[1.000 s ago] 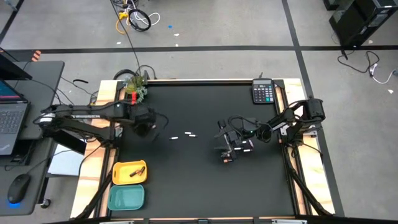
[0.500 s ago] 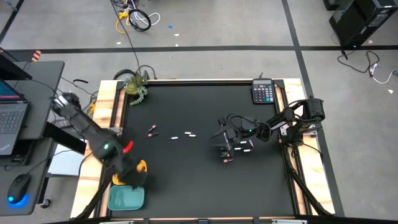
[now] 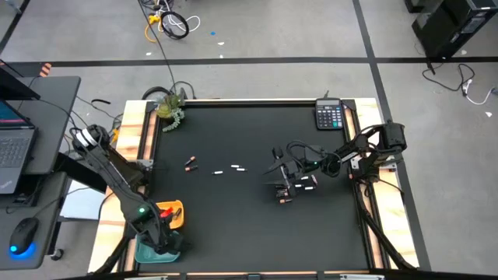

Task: Sort batteries
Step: Put the silver battery into the green bin

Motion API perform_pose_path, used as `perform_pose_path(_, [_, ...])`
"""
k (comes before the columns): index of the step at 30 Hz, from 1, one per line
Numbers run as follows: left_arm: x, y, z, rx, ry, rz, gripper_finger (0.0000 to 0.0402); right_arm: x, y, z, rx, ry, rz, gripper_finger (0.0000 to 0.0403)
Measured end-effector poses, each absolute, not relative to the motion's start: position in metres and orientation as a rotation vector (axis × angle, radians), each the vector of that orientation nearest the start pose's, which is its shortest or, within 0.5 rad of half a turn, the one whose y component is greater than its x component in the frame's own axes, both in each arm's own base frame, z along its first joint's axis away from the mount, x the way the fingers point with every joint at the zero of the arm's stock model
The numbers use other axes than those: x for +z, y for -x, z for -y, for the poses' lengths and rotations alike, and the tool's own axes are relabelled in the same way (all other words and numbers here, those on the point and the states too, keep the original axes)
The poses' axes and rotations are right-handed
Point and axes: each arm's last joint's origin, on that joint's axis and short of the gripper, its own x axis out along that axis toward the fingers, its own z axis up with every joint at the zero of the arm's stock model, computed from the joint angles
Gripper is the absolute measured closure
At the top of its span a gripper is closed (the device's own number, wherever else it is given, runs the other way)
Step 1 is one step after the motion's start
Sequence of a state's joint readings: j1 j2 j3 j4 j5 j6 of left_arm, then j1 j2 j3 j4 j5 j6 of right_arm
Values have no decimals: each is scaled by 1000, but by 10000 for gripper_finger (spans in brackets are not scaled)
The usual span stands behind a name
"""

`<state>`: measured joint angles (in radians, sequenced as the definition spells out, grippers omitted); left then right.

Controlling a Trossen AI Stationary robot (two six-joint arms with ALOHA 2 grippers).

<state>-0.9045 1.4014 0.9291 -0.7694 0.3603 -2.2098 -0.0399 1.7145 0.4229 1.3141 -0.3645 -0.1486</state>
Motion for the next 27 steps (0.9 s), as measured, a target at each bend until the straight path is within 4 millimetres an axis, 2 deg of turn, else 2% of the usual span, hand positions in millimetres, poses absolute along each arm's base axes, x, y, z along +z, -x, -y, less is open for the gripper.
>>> perform_pose_path(7, [216, -146, 204, 714, 1274, -1717, 258, 148, -278, 1, 323, 152, 47, 234])
perform_pose_path(10, [220, -147, 200, 693, 1232, -1716, 247, 148, -278, 1, 322, 152, 46, 234])
perform_pose_path(12, [230, -151, 195, 698, 1196, -1630, 247, 148, -278, 1, 320, 151, 44, 234])
perform_pose_path(16, [249, -162, 177, 753, 1084, -1502, 250, 147, -278, 2, 316, 150, 35, 234])
perform_pose_path(19, [257, -173, 160, 765, 1002, -1415, 252, 144, -278, 5, 293, 151, 6, 234])
perform_pose_path(23, [255, -197, 131, 748, 802, -1225, 254, 139, -278, 15, 249, 147, -53, 234])
perform_pose_path(27, [249, -220, 101, 738, 522, -1160, 254, 133, -277, 27, 159, 139, -116, 234])
